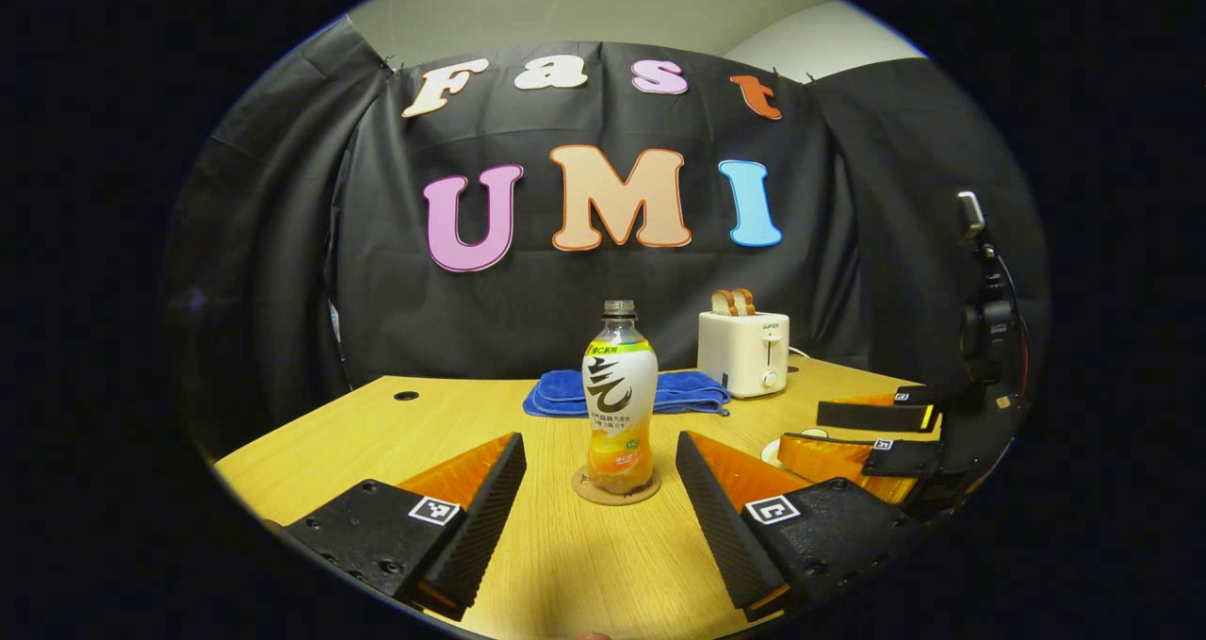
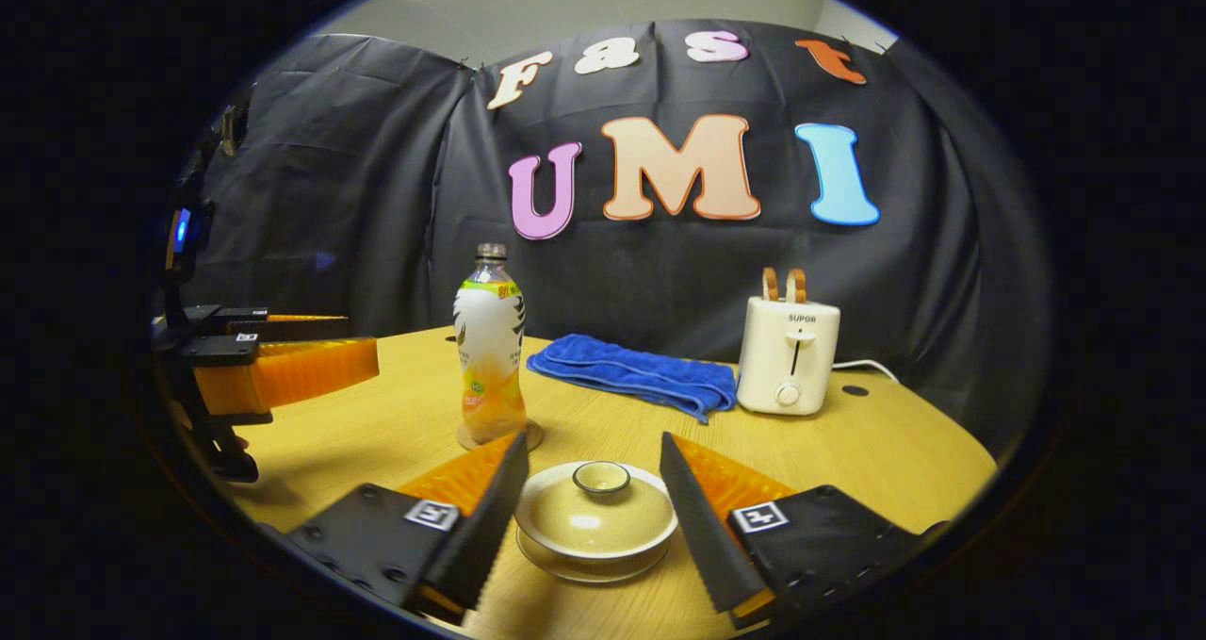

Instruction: Open the teacup lid with one hand, grasp the water bottle and pour water into the teacup with the other hand; after pouring, place the water bottle on the coaster and then close the teacup lid.

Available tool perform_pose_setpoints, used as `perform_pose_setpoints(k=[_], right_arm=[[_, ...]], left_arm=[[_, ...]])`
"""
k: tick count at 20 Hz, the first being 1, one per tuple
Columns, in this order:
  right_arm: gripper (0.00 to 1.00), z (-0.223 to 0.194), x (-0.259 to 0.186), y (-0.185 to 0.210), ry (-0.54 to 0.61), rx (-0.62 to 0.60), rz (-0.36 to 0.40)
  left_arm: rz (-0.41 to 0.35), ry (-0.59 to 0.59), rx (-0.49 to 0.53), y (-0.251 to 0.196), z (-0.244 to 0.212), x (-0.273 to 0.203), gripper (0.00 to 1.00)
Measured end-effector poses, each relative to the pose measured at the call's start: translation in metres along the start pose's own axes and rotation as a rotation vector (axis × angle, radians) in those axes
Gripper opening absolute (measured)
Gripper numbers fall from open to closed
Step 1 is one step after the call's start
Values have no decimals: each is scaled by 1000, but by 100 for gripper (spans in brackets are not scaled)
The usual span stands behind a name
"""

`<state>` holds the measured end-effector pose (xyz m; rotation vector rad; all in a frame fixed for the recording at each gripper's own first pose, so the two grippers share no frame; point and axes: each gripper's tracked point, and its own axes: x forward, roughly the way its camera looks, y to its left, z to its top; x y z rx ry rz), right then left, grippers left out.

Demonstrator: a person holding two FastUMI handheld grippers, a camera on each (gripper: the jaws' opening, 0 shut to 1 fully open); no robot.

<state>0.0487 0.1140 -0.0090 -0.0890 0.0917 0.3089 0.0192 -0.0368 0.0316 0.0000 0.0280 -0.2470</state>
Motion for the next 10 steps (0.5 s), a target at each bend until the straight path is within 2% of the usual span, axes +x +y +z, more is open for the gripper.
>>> perform_pose_setpoints(k=[2, 3, 9, 10], right_arm=[[92, 9, -11, -3, -30, -28, -9], [98, 11, -18, -6, -38, -37, -16], [98, 11, -57, -34, -32, -36, -63], [95, 9, -63, -41, -34, -23, -71]], left_arm=[[4, -6, 2, 2, -1, -3, 94], [10, -5, 2, 5, -3, -6, 93], [46, -7, 20, 24, -11, -27, 94], [55, 5, 31, 28, -16, -30, 93]])
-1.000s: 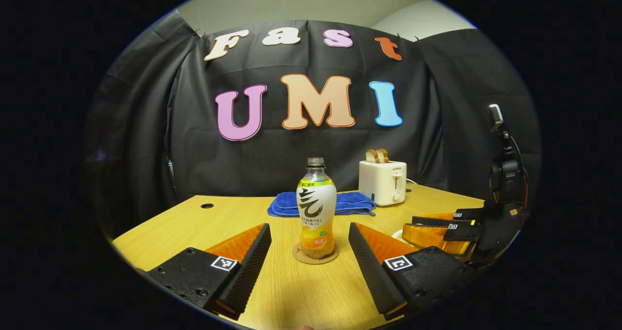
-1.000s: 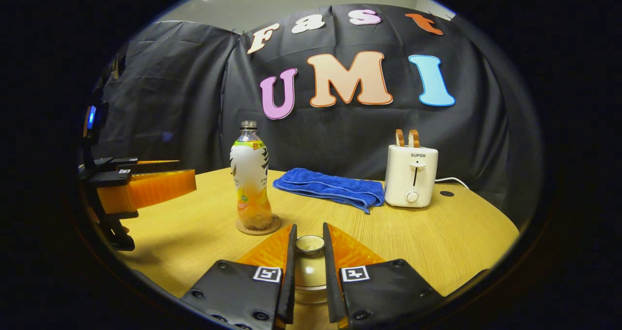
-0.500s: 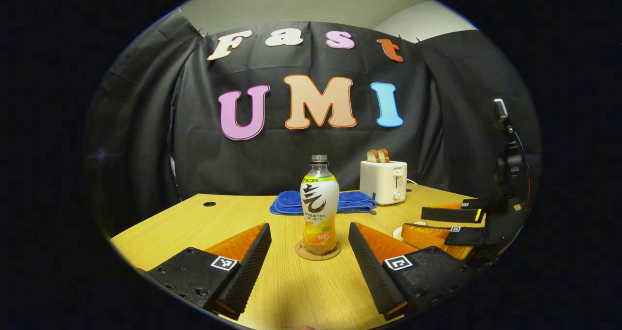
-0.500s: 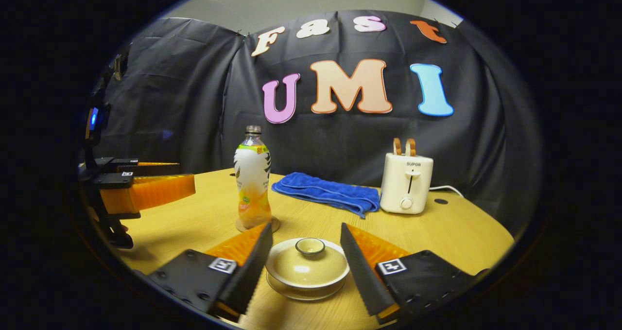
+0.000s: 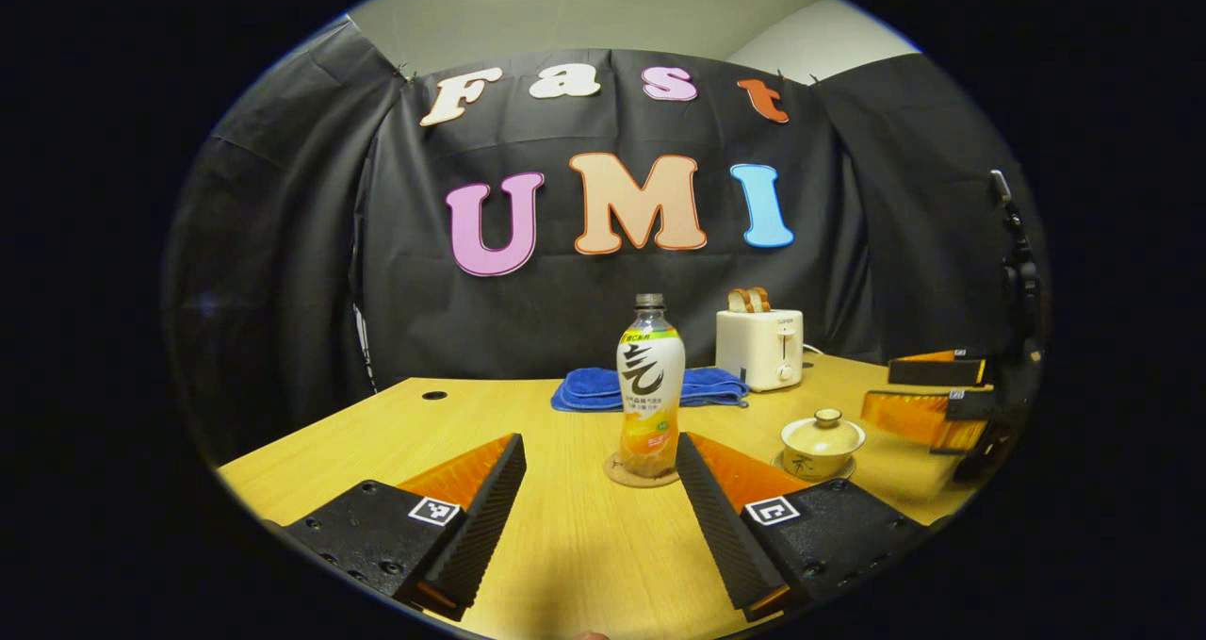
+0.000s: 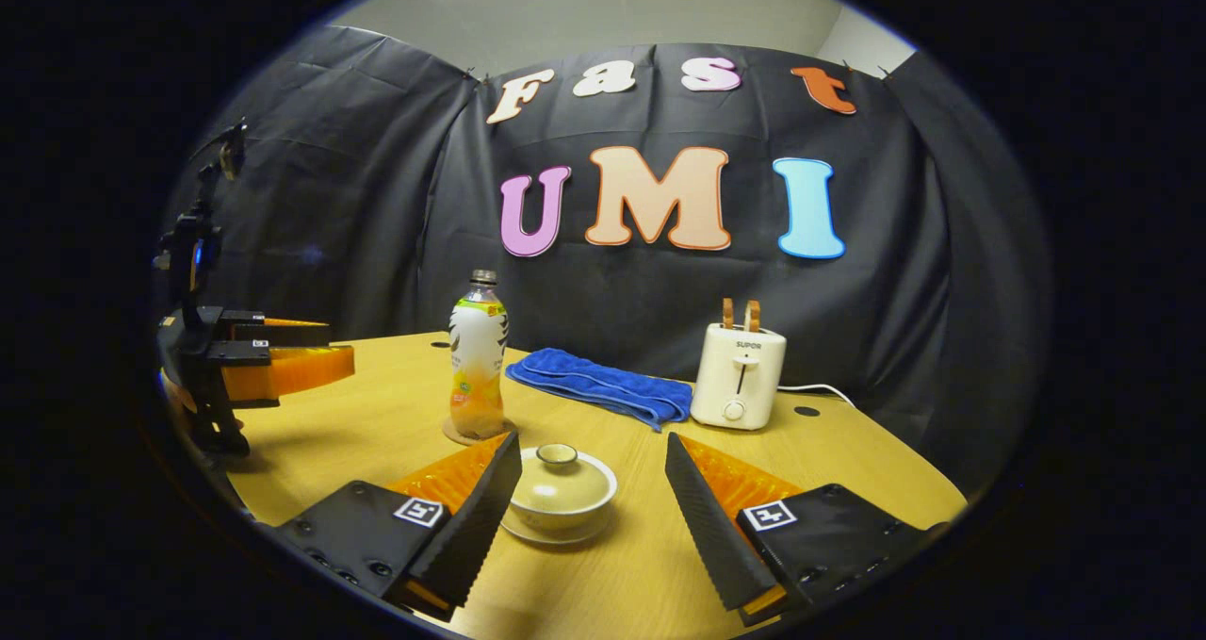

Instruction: Open the teacup lid with one hand, grasp the water bottle and pour water into the teacup with the other hand; after pouring, place the water bottle on the coaster and then close the teacup lid.

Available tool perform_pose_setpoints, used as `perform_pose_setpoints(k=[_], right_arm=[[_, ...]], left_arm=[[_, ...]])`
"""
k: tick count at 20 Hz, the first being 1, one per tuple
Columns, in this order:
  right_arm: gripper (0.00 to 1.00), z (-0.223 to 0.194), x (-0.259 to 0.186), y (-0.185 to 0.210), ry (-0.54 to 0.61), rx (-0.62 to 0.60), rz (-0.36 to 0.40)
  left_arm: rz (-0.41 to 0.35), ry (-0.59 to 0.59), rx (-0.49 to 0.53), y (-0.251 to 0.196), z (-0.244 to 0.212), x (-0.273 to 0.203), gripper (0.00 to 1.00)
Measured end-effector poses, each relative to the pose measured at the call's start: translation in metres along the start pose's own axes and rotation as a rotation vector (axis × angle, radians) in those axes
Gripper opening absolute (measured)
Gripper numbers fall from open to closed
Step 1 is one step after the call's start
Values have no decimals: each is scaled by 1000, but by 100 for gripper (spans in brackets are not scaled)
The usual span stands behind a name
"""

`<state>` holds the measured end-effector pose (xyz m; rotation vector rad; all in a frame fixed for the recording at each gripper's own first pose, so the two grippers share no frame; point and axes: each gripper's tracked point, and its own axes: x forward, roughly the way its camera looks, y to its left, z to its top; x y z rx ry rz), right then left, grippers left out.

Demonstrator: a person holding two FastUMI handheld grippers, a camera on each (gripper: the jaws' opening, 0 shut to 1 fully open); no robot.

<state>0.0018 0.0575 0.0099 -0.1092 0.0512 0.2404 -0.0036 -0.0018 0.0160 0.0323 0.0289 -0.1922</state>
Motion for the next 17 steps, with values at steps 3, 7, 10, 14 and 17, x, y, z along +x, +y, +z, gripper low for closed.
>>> perform_pose_setpoints(k=[3, 7, 10, 14, 17], right_arm=[[98, -3, -17, -27, -5, 52, -46], [92, -14, -31, -52, 12, 97, -98], [98, -19, -37, -63, 18, 96, -121], [98, -24, -40, -64, 19, 113, -125], [92, -30, -39, -61, 28, 98, -124]], left_arm=[[23, 10, 22, 11, -4, -10, 94], [38, 4, 23, 15, -8, -18, 94], [51, 5, 15, 22, -14, -20, 94], [80, 12, -7, 33, -22, -21, 94], [78, 1, -6, 31, -20, -21, 94]])
